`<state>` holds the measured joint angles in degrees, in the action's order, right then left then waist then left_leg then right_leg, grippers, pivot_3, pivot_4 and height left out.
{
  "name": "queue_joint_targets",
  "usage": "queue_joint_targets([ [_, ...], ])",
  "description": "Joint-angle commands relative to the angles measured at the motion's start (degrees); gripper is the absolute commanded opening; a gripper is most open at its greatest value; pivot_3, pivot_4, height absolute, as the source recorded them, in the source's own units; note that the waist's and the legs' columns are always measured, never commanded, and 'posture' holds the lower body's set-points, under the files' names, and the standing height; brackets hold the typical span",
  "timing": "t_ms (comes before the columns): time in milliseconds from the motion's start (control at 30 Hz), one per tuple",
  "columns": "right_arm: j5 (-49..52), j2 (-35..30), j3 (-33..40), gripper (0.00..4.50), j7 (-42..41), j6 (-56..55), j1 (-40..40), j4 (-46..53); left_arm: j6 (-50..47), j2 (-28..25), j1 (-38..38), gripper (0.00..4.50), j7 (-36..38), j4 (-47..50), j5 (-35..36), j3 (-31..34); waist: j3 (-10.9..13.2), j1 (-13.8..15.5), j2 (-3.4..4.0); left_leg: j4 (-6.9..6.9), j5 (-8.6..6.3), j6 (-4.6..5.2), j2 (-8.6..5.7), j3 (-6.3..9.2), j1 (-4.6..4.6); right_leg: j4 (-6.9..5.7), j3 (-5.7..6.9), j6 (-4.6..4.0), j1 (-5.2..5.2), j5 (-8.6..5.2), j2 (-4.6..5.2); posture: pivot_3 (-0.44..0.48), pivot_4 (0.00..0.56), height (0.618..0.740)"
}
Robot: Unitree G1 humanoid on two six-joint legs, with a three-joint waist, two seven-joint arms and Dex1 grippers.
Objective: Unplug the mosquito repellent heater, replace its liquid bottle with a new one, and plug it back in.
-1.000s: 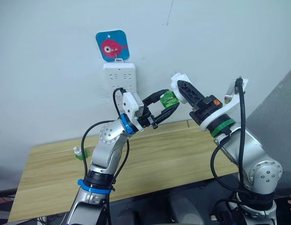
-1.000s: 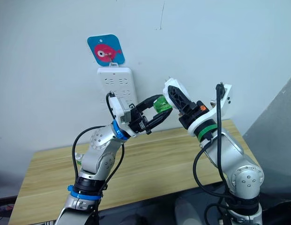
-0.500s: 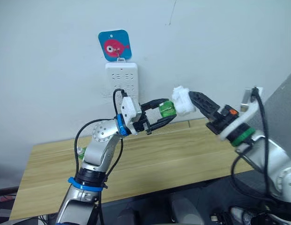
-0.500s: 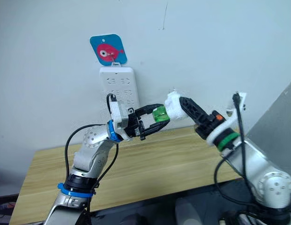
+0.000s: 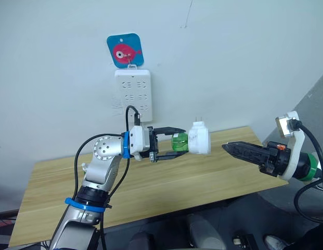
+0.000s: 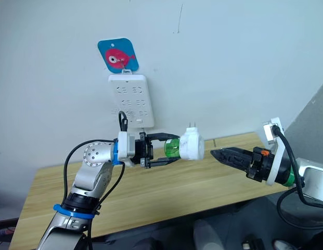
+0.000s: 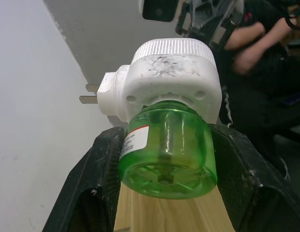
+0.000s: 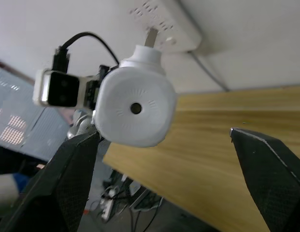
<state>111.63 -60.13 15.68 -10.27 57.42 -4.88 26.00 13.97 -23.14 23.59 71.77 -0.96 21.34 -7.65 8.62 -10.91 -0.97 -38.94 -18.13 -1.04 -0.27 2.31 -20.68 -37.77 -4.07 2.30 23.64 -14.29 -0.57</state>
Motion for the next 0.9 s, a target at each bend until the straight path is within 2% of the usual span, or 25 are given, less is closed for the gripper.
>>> queue_joint_targets([
  [33, 1.4, -0.4, -4.9, 4.5, -2.2, 2.1, -3.4, -0.5, 3.9, -1.0, -0.7, 2.35, 1.1, 1.0, -0.3, 0.1, 0.2, 0.3, -0.11, 0.0, 0.0, 0.0, 0.01, 0.0, 0.0, 0.0, 0.0, 0.0, 0.0, 0.0, 0.0, -0.207, 0.159, 0.73],
  [233, 1.4, 2.7, -12.0, 4.5, -1.0, 2.7, -10.2, -3.1, 5.7, -2.0, -2.4, 2.35, 1.0, 2.4, -0.7, -0.1, 0.5, 1.7, -0.15, -0.01, 0.0, 0.0, 0.02, 0.03, -0.1, 0.02, 0.01, 0.01, 0.11, 0.01, 0.03, -0.191, 0.16, 0.73],
  [600, 1.4, 8.9, -19.1, 4.5, 4.5, 3.3, -17.8, -7.3, 6.9, -2.2, -3.1, 2.35, 0.7, 3.3, -0.7, -0.9, 0.6, 3.1, -0.16, -0.02, -0.02, 0.02, 0.0, 0.07, -0.27, -0.01, 0.06, 0.01, 0.45, 0.08, 0.33, -0.175, 0.157, 0.73],
  [733, 1.4, 8.7, -18.8, 4.5, 5.2, 4.2, -18.0, -8.0, 7.0, -2.2, -3.2, 2.34, 0.5, 3.4, -0.7, -1.0, 0.6, 3.1, -0.16, -0.01, -0.02, 0.02, 0.0, 0.08, -0.27, -0.01, 0.08, -0.18, 0.46, 0.19, 0.37, -0.176, 0.157, 0.73],
  [900, 1.4, 3.8, -13.7, 4.5, 0.4, 6.9, -15.4, -8.4, 7.6, -2.8, -3.4, 2.34, 0.2, 2.5, -0.9, -0.9, 0.6, 3.2, -0.15, -0.01, -0.02, 0.03, -0.03, 0.09, -0.28, 0.0, 0.11, -0.19, 0.45, 0.19, 0.38, -0.178, 0.157, 0.73],
])
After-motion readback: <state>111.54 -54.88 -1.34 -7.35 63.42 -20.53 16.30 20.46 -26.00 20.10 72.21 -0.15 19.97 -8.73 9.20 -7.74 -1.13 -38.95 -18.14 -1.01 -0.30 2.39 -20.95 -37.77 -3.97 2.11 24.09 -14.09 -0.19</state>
